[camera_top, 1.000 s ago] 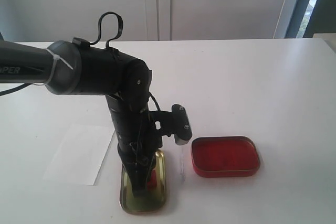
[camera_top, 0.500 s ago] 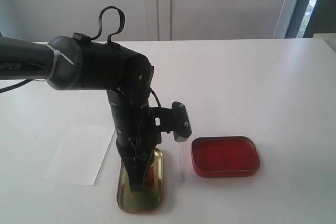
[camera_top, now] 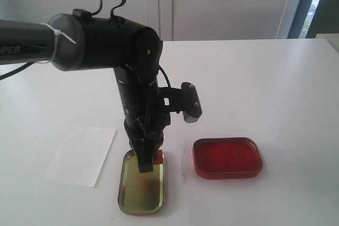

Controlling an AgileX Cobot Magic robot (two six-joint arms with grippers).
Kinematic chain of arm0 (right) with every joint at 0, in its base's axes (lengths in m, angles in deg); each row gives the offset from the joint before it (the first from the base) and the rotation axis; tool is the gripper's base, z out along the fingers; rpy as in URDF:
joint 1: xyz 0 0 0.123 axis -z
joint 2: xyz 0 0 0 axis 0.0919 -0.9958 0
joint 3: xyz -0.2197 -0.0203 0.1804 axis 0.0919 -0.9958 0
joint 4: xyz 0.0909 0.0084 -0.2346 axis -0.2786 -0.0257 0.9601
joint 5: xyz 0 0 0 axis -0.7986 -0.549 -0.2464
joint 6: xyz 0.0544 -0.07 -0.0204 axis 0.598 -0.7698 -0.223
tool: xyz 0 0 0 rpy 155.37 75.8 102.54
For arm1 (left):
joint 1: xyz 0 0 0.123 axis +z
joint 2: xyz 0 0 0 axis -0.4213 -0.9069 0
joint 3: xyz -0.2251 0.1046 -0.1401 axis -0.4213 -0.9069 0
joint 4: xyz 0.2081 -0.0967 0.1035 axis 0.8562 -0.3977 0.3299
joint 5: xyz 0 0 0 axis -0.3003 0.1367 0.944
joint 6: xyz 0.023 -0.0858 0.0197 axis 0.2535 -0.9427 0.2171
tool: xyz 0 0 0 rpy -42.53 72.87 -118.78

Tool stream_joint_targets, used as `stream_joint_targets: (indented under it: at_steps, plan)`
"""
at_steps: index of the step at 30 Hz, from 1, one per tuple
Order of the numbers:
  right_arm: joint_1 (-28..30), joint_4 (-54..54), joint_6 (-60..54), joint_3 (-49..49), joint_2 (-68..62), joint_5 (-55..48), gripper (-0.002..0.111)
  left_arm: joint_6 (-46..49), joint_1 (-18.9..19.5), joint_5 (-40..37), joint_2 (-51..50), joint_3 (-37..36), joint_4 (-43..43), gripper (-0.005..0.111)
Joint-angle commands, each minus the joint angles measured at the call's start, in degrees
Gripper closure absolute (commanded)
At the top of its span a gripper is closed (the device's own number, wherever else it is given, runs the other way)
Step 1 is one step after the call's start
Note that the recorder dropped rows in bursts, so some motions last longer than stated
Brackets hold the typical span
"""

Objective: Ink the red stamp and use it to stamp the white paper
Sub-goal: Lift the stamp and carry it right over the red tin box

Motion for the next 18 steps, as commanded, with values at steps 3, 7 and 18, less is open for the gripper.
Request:
stream_joint_targets:
  at_steps: [3,7,18]
  plan:
    - [0.26,0.00,-0.01,-0.13,0.36,0.16,0.108,-0.46,-2.80,-1.50,0.18,4.70,-0.67,0.107]
    - [0.26,0.00,-0.01,-0.13,0.36,0.16,0.108,-0.69,-3.91,-2.16,0.18,8.17,-1.03,0.107]
    - [0.26,0.00,-0.01,-0.13,0.36,0.16,0.108,-0.49,-3.91,-2.54,-0.39,13.48,-5.01,0.107]
